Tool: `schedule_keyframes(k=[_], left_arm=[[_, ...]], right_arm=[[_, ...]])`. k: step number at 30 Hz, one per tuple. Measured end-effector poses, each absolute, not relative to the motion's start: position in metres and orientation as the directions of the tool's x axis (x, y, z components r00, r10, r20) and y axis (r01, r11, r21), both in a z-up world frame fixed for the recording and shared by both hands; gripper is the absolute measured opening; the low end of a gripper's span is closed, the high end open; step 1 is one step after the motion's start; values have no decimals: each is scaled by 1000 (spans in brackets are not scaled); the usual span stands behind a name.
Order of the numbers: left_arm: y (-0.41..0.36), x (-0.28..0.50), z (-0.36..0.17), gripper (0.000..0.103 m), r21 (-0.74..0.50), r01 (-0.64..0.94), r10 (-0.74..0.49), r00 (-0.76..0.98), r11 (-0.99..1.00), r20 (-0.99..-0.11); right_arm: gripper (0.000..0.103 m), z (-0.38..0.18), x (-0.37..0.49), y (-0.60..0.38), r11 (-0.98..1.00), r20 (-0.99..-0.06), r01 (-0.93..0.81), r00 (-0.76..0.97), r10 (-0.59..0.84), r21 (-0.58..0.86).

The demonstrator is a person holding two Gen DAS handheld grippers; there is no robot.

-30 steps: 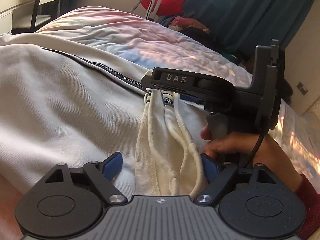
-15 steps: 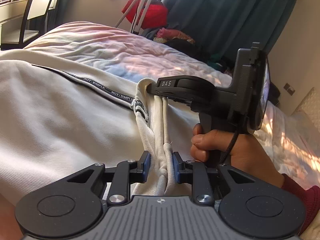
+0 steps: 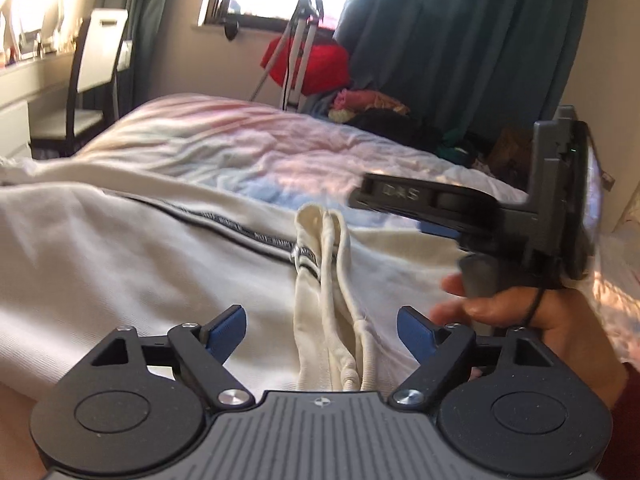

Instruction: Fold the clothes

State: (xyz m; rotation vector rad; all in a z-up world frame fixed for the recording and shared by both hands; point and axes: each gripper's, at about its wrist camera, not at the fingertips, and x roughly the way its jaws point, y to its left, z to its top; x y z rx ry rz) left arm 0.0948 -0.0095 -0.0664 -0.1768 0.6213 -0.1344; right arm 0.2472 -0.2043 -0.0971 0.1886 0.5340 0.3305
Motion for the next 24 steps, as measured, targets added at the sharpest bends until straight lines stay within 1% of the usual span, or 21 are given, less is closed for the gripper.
schedule_keyframes(k=[3, 5, 11, 15, 17, 20, 24], left_arm=[[-10, 80, -54, 88, -193, 96, -186, 826, 977, -533], [-9, 70, -45, 89, -191, 99, -185, 838, 977, -513], [-3, 38, -17, 90, -169, 105, -171, 882, 980, -438], [6, 29, -13, 91, -163, 85, -147, 894, 983, -423], [12, 29, -18, 92, -175, 58, -130, 890, 983, -436], [27, 39, -28, 92, -214, 11, -116, 868, 977, -483], [57, 56, -50, 92, -332, -131, -89, 815, 934, -572]], right_arm=[[87, -80, 225, -222, 945, -462, -220, 830, 311, 241], [87, -68, 211, -234, 954, -459, -193, 843, 281, 229], [87, -39, 158, -270, 956, -430, -183, 862, 268, 228], [87, -33, 124, -284, 955, -432, -181, 861, 269, 233], [87, -33, 106, -290, 953, -428, -175, 863, 269, 246], [87, -41, 83, -294, 952, -416, -163, 871, 262, 259], [87, -57, 84, -285, 956, -452, -155, 854, 256, 248]])
